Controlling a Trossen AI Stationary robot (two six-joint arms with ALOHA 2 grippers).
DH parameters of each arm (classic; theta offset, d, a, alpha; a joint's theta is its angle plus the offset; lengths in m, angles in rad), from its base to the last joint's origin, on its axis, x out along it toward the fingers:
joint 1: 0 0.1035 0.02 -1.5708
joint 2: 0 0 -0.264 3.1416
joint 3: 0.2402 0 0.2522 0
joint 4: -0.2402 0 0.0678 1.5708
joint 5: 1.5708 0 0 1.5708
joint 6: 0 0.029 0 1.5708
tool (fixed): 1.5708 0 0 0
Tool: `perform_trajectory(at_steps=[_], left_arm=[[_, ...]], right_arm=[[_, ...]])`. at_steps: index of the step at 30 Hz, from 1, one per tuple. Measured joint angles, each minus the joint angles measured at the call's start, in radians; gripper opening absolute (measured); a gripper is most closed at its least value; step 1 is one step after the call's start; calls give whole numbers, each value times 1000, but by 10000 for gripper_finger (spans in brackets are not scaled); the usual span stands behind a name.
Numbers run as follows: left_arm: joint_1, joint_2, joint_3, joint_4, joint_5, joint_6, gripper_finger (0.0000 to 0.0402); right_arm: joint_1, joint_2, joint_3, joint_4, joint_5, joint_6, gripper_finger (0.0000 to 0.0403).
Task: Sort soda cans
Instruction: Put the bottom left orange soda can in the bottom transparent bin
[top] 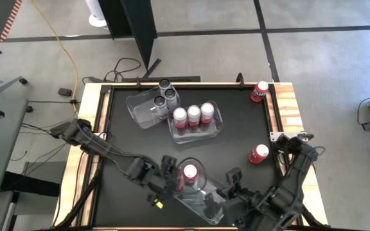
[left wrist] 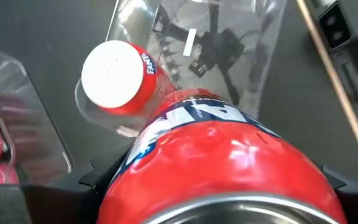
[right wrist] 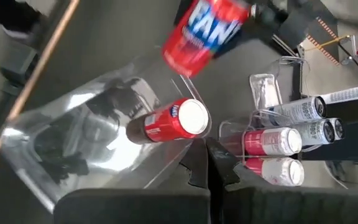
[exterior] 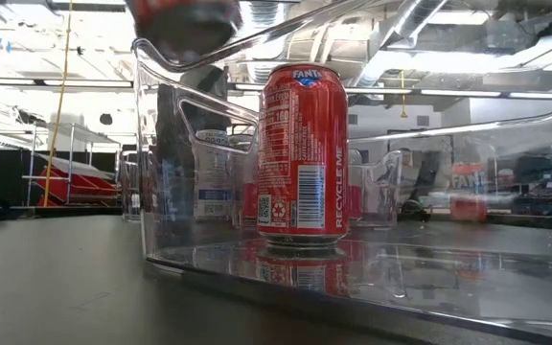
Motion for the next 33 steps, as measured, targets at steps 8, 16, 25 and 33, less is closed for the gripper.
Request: perform_trajectory(at_steps=[8,16,25,33], left_arm=[[28,104,31,54,58,101,295],[35,128,35,79,81,101,295],[58,216,34,87,134,73,295],[78,225,35,87,142,47,295]], right_arm=[[37,-15,0,0,3,36,4],[36,-15,0,0,5,44,4],[39,-14,0,0,5,44,4],[43,-14,0,0,4,52,4]])
